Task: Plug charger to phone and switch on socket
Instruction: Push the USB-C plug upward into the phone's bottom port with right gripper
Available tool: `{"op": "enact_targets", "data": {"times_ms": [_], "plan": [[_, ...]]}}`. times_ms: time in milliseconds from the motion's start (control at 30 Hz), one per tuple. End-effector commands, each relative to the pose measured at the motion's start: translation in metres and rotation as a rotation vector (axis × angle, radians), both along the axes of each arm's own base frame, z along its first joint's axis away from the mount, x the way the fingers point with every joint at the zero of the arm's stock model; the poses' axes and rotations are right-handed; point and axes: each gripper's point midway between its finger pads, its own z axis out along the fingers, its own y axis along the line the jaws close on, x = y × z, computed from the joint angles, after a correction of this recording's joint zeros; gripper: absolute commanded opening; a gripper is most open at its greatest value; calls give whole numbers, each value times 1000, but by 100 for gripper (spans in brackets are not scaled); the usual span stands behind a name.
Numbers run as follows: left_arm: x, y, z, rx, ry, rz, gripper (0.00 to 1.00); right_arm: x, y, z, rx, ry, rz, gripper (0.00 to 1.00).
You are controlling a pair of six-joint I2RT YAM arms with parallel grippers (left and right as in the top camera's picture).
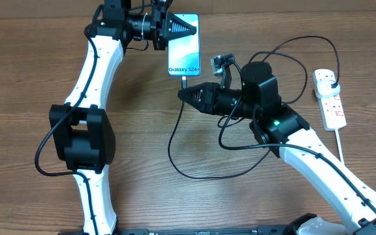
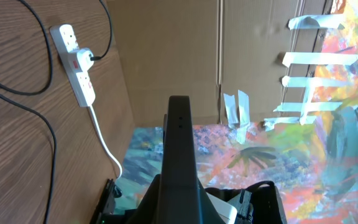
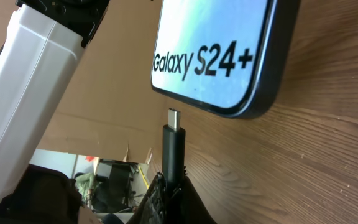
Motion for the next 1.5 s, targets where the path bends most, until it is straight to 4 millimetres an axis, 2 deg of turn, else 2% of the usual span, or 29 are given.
{"op": "enact_targets", "data": {"times_ms": [0, 1467], "plan": [[-2, -1, 8, -6, 6, -9, 4, -1, 0, 2, 2, -17, 12, 4], [-4, -4, 8, -4, 21, -16, 4, 7, -4, 0, -16, -25, -37, 4]]}}
